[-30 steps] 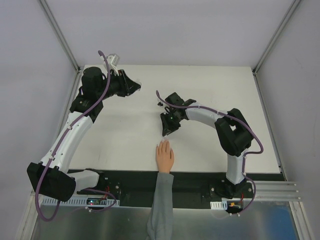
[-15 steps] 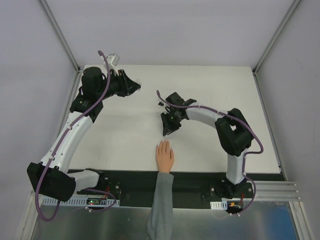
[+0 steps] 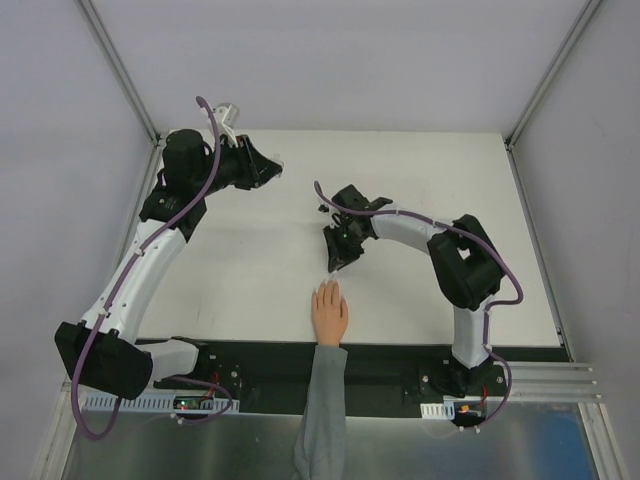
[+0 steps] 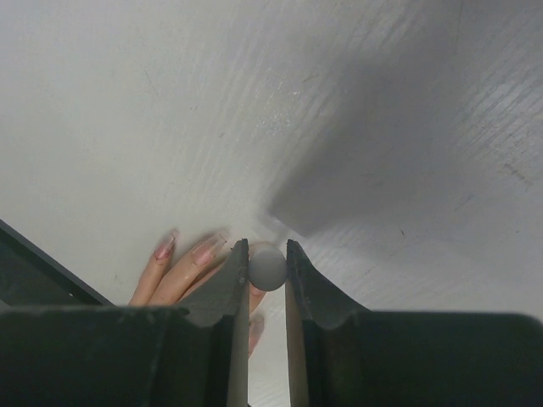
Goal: Paint the nails
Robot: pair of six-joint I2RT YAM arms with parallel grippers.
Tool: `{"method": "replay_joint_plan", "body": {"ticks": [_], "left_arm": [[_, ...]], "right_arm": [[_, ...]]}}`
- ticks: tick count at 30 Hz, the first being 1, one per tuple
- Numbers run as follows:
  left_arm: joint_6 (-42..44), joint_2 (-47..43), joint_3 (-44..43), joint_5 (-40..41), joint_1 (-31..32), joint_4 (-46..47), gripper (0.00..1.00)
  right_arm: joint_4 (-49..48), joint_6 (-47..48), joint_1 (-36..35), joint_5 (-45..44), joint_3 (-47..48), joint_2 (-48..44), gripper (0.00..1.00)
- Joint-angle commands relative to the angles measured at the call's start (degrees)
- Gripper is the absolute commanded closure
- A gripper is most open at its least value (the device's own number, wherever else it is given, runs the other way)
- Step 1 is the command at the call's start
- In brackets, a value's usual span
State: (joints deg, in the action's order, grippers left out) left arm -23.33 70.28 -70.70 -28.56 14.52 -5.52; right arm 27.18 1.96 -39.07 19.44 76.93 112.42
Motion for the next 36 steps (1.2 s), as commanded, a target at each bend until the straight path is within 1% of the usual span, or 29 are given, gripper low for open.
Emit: {"method": "replay_joint_plan", "body": {"ticks": [1,6,10,15,18,22,36], "left_arm": [[0.7,0.2,-2.8,-1.8,-0.6,1.2,1.00],[1.0,-0.1,-3.0,-1.7,-0.6,1.2,1.00],[0.7,-0.2,-2.7,-1.7,-0.6,1.1,1.00],[0.7,-1.1,-1.8,-1.2,-0.6,1.1,1.00],[0.6,-1.6,-1.4,-1.1,-0.6,1.1,1.00],[0.4,-1.8,-1.2,-1.1,-0.6,1.2,1.00],[0.6,-2.2,-1.7,-1.2,-0.7,1.2,1.00]], "right_arm": [[2.5,-0.2,0.6,-2.0,3.6,0.4,1.00],[4.3,0.2,0.7,-2.7,4.5,-2.3,1.00],[4.7,-0.3,0.7,-0.8,3.3,-3.8,1.00],[1.6,-0.5,-0.2,3.1,0.1,-5.6,1.00],[0.8,-0.5,-0.7,3.2,-0.7,-6.4,1.00],[0.1,-0.9,-0.6,4.7,-0.9,-5.8,1.00],[-1.1,-1.8,0.2,3.7,-0.5,-2.5,1.00]]}}
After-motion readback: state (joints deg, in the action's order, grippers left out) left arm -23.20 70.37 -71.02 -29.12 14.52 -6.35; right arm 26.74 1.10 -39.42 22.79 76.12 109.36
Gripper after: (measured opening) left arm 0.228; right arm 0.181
